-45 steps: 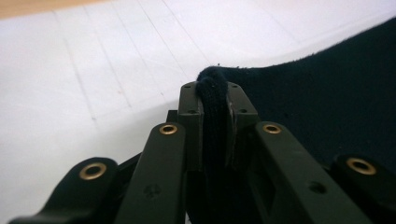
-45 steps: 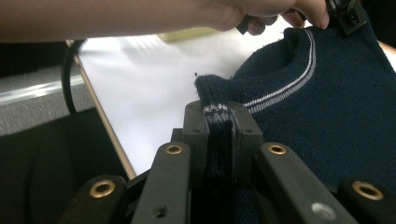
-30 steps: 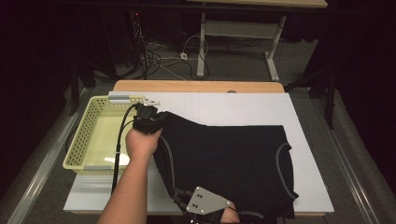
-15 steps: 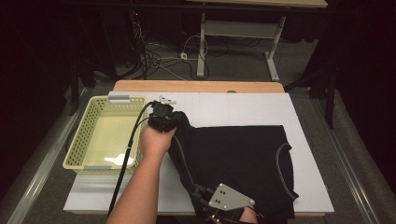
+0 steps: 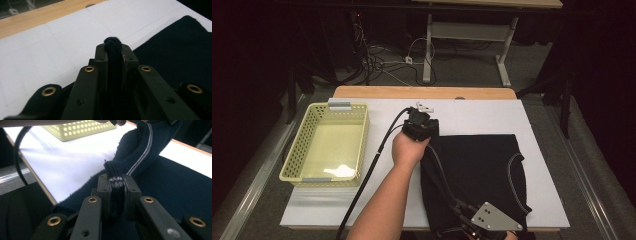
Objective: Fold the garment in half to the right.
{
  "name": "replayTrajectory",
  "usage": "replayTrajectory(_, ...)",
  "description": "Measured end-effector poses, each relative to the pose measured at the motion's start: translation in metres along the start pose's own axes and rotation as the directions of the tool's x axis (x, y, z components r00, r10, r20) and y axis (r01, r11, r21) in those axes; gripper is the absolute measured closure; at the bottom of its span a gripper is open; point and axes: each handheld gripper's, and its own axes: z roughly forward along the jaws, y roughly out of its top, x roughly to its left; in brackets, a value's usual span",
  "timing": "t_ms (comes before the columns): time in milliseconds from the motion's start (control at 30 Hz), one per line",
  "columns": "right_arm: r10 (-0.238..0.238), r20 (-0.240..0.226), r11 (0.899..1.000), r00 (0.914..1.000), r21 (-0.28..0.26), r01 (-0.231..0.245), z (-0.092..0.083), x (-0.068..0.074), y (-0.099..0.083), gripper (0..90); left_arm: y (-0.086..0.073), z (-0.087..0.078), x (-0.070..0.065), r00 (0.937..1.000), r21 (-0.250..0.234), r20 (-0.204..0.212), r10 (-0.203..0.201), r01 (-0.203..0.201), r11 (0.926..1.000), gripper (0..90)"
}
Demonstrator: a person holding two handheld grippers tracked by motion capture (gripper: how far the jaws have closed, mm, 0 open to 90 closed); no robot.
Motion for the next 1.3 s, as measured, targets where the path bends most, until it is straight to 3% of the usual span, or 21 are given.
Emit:
replayTrajectory(400, 0.071, 0.109, 0.997, 0.9914, 0.031, -0.075, -0.032, -0.025, -0.027, 80.1, 0.014, 0.049, -0.034, 0.9957, 0.003, 0.087, 0.034, -0.034, 0.9994, 77.0)
replayTrajectory(533, 0.085, 0.137, 0.995, 0.9870, 0.050, -0.092, -0.042, -0.032, -0.037, 80.2, 0.016, 0.068, -0.050, 0.9913, 0.006, 0.122, 0.048, -0.049, 0.9988, 76.4)
replayTrajectory(700, 0.090, 0.170, 0.990, 0.9814, 0.089, -0.106, -0.056, -0.041, -0.051, 80.1, 0.016, 0.087, -0.065, 0.9807, -0.017, 0.195, 0.015, -0.012, 0.9998, 76.0)
replayTrajectory(833, 0.098, 0.188, 0.987, 0.9772, 0.107, -0.120, -0.066, -0.046, -0.062, 80.1, 0.014, 0.096, -0.076, 0.9782, -0.011, 0.206, 0.027, -0.025, 0.9996, 74.6)
replayTrajectory(900, 0.115, 0.192, 0.985, 0.9747, 0.103, -0.136, -0.067, -0.047, -0.067, 80.1, 0.012, 0.097, -0.078, 0.9801, -0.009, 0.197, 0.028, -0.027, 0.9996, 71.9)
replayTrajectory(1000, 0.130, 0.184, 0.984, 0.9742, 0.096, -0.150, -0.065, -0.048, -0.074, 79.9, 0.011, 0.091, -0.080, 0.9854, -0.030, 0.163, 0.049, -0.045, 0.9985, 55.1)
replayTrajectory(1133, 0.127, 0.180, 0.984, 0.9754, 0.098, -0.147, -0.064, -0.049, -0.076, 79.7, 0.007, 0.074, -0.070, 0.9851, -0.061, 0.167, 0.041, -0.031, 0.9976, 36.3)
replayTrajectory(1200, 0.123, 0.178, 0.985, 0.9763, 0.101, -0.142, -0.063, -0.049, -0.077, 79.6, 0.003, 0.065, -0.063, 0.9813, -0.068, 0.188, 0.041, -0.029, 0.9973, 33.6)
replayTrajectory(1300, 0.119, 0.178, 0.984, 0.9767, 0.106, -0.140, -0.062, -0.049, -0.077, 79.5, -0.007, 0.051, -0.053, 0.9821, -0.068, 0.180, 0.055, -0.044, 0.9967, 29.1)
